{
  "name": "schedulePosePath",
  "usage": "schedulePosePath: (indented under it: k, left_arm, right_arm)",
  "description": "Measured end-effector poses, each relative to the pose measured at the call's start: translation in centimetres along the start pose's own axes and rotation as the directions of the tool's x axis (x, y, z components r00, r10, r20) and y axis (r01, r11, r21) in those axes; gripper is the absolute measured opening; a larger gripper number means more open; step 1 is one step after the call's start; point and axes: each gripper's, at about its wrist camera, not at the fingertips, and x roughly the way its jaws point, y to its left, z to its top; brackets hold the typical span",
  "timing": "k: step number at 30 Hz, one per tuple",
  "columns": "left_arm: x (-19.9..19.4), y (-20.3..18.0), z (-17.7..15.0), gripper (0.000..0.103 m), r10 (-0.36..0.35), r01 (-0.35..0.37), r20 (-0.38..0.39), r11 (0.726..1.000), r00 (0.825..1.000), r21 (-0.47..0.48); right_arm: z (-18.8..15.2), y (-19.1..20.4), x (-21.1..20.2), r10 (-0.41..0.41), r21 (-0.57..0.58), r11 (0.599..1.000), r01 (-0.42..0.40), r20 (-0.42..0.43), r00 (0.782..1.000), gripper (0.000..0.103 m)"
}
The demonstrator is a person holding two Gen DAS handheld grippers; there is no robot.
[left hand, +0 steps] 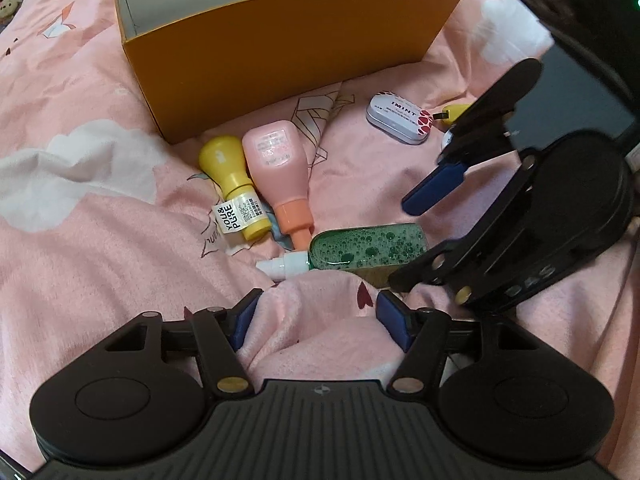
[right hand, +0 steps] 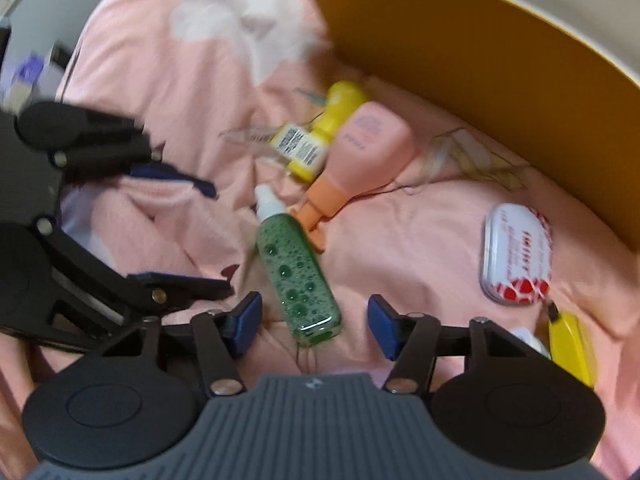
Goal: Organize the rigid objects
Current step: 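Grasp the green spray bottle with the right tool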
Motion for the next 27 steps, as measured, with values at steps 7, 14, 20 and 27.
schedulePosePath:
  k: [7,14,20,27]
  left_arm:
    - [0.3,-0.1,0.0,0.069,0.016,-0.016,-0.006,1.0,1.0,0.007]
    - [0.4,0.0,-0.1,0.069,0.019,-0.019,-0.006,1.0,1.0,0.005]
    - [0.1,0.2,-0.1,0.07,0.002,-0.002,0.019,1.0,1.0,-0.016]
    - [-0.9,1.1,0.2,0.067,-0.03,0.038,0.092,0.995,0.995,-0.089]
  right_arm:
    - [1.5,0.9,2.4,-0.032,-0.111,0.994,0.024,-0.065,0.997,0.05]
    - [2.2,1.0,3.3,-0.014,-0.135,0.991,0.005,-0.067,0.998,0.034]
    - [2.1,1.0,2.9,-0.014,-0.127,0.992,0.007,-0.048,0.999,0.034]
    - [0.7,-0.4,-0.4,0.007,-0.073,0.997,-0.005,0.028,1.0,0.03]
